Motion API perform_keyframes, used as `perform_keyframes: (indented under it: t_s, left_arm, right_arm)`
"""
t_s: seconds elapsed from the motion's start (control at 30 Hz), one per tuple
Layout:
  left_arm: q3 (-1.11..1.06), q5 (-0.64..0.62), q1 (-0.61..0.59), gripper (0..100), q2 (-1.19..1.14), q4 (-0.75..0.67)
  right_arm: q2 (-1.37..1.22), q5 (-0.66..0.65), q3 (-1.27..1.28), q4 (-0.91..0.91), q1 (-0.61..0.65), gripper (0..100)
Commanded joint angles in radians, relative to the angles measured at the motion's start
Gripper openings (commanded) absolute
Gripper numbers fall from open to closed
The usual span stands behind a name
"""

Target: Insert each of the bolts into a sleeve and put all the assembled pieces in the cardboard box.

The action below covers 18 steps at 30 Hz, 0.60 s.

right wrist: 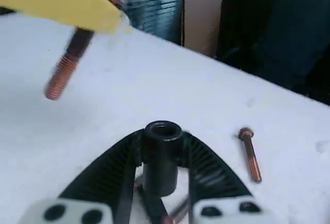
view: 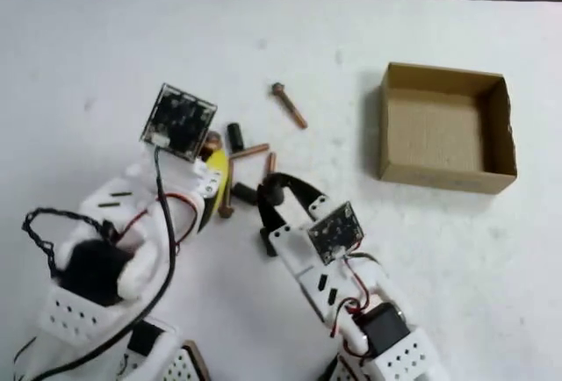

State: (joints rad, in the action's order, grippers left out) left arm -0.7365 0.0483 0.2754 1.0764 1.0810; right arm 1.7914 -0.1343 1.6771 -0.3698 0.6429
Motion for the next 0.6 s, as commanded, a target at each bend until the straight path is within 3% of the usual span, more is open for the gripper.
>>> perform_keyframes:
  t_s: [0.0, 0.27, 0.5, 0.57]
  left_arm:
    - [-0.092, 0.005, -0.005, 2, 0.085, -0.229]
    - [-0.259, 0.003, 0.001, 2, 0.151, -0.565]
    - [-0.269, -0.008, 0.002, 2, 0.163, -0.683]
    - [-0.269, -0.089, -0.002, 2, 0.162, -0.71]
  right_arm:
    - [0.008, 0.009, 0.012, 0.073, 0.039, 1.6]
    - [0.004, 0.009, 0.012, 0.065, 0.067, 1.6]
    - [0.007, 0.009, 0.012, 0.028, 0.068, 1.6]
    - [0.007, 0.009, 0.012, 0.028, 0.068, 1.6]
